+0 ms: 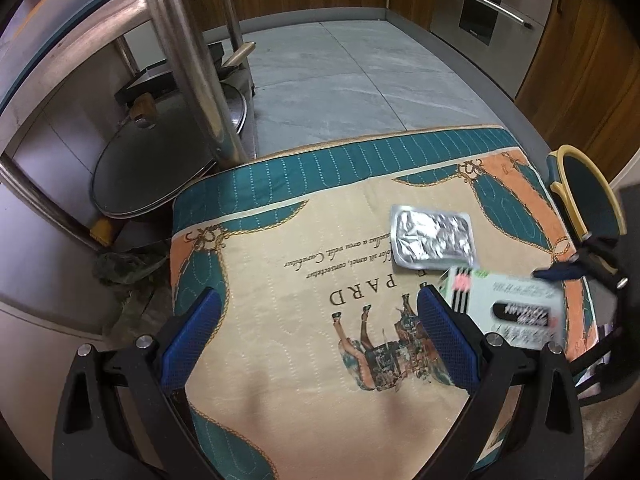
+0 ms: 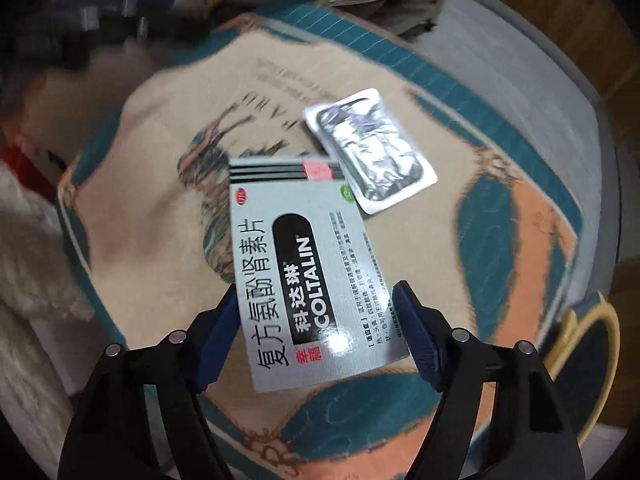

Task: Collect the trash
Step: 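Grasp the COLTALIN box with the right tool and lift it, then grasp the foil blister pack with the left tool and lift it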

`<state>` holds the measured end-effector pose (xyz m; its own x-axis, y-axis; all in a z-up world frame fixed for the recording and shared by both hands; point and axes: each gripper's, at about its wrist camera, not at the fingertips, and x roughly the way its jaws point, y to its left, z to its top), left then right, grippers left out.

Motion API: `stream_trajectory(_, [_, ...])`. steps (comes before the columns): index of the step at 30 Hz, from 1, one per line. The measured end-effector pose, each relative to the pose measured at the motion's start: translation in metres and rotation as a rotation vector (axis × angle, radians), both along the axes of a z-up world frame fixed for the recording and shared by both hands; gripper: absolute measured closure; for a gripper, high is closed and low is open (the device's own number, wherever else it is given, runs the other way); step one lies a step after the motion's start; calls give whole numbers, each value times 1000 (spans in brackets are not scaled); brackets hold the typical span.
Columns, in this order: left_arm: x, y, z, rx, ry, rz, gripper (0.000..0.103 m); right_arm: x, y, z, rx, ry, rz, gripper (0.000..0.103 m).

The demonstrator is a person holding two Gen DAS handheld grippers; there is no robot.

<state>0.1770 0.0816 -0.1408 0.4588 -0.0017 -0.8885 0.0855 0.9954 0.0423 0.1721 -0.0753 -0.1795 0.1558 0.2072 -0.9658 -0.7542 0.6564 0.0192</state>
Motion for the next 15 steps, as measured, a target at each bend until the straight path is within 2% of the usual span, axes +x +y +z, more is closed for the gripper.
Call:
stream_trajectory(3, [4, -12, -5, 9, 13, -16, 6, 8, -19, 17, 54, -4, -62, 29])
stream_trajectory(5, [6, -21, -8, 21, 21, -33, 6, 13, -34, 30, 82, -21, -107, 33])
stream_trajectory(6, [8, -25, -10, 23, 26, -40, 6, 15, -41, 33, 98, -18, -120, 81])
stream_trajectory(9, [14, -46, -15, 22, 38, -124, 6, 19, -68, 35, 64, -40, -207, 80])
stream_trajectory(12, [18, -66, -18, 98, 14, -212, 6, 24, -83, 30, 92, -18, -243, 79])
stream_trajectory(15, [26, -76, -20, 73, 32, -246, 6, 22, -94, 32, 117, -2, -247, 78])
